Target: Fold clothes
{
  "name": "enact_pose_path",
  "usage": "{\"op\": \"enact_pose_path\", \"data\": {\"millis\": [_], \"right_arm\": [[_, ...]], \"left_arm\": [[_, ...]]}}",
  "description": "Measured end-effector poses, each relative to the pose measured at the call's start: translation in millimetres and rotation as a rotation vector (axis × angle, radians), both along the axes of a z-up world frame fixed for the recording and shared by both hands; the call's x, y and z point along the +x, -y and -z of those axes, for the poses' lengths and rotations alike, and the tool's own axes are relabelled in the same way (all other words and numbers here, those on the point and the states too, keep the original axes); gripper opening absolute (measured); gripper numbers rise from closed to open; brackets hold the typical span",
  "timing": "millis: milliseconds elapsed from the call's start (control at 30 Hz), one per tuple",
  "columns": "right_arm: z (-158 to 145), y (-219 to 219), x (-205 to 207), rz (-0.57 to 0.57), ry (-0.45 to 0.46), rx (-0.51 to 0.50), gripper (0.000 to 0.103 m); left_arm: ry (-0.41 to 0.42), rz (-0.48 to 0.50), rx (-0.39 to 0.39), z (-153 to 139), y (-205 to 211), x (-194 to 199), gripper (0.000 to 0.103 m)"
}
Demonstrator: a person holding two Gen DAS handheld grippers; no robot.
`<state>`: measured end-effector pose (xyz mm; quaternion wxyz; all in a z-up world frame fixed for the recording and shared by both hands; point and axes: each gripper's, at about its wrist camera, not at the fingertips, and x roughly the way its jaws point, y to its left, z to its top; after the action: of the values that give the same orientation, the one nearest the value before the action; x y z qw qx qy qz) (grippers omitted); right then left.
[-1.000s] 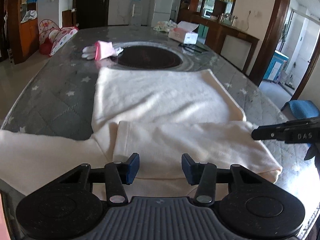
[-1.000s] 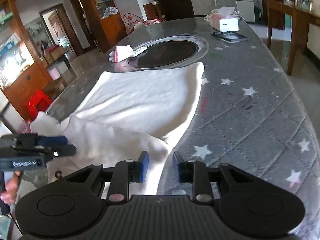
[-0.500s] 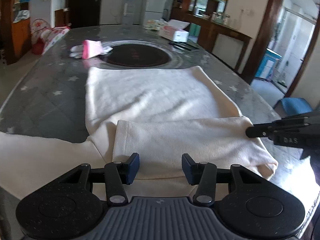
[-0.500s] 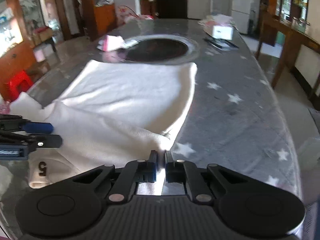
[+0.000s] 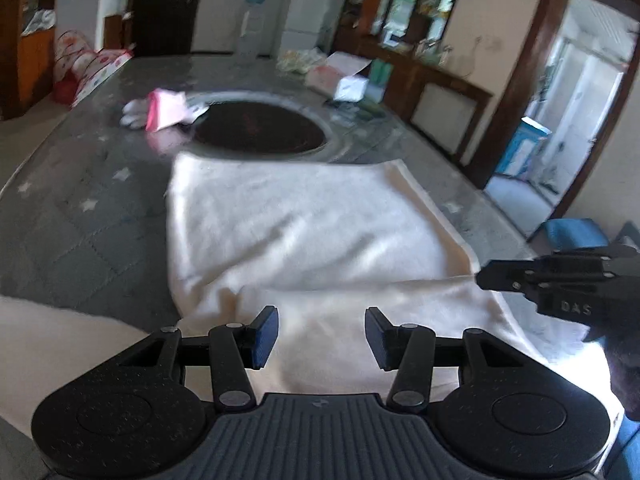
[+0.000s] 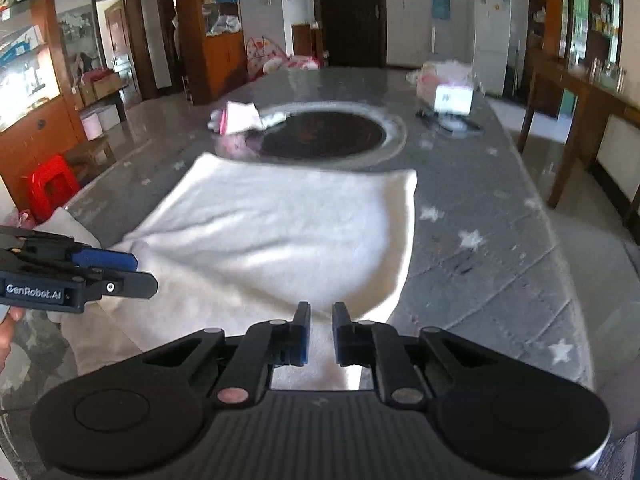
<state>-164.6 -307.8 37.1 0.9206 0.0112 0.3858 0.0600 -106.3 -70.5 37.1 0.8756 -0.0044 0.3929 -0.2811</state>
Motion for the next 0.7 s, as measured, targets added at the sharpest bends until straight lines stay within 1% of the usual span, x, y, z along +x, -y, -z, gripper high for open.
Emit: {"op": "enact_pose_path", "data": {"millis": [100, 167, 267, 433, 500, 567, 633, 700], "right_arm": [[12, 1, 3, 0.001, -0.037, -0.007, 0.011], [9, 0, 0, -0.008, -0.027, -0.004, 0.011], [3, -3, -4, -0.031, -0.009, -0.006, 0.012], [-1, -9, -7, -0.063, 0.003, 0.006, 0.012], [-2, -12, -7, -0.073, 0.005, 0.007, 0.012], [-3, -14, -7, -0.079, 0.008, 0.010, 0.012], [-3, -16, -7, -0.084, 0.011, 0.013, 0.013], [-4, -16, -7, -0.088, 0.012, 0.012, 0.015]], "left_arm": [[-0.006, -0.013, 0.001, 1, -6, 1, 0.051], [0.006, -0.023, -0.013, -4, -15, -3, 0.052], [0.042, -0.086, -0.007, -14, -35, -6, 0.052], [0.074, -0.295, 0.026, -26, -87, -4, 0.054], [0.079, -0.389, 0.047, -27, -109, 0, 0.054], [0.098, -0.478, 0.084, -26, -130, 4, 0.054], [0.119, -0.544, 0.126, -24, -147, 7, 0.057], [0.115, -0.600, 0.143, -20, -165, 10, 0.058]]}}
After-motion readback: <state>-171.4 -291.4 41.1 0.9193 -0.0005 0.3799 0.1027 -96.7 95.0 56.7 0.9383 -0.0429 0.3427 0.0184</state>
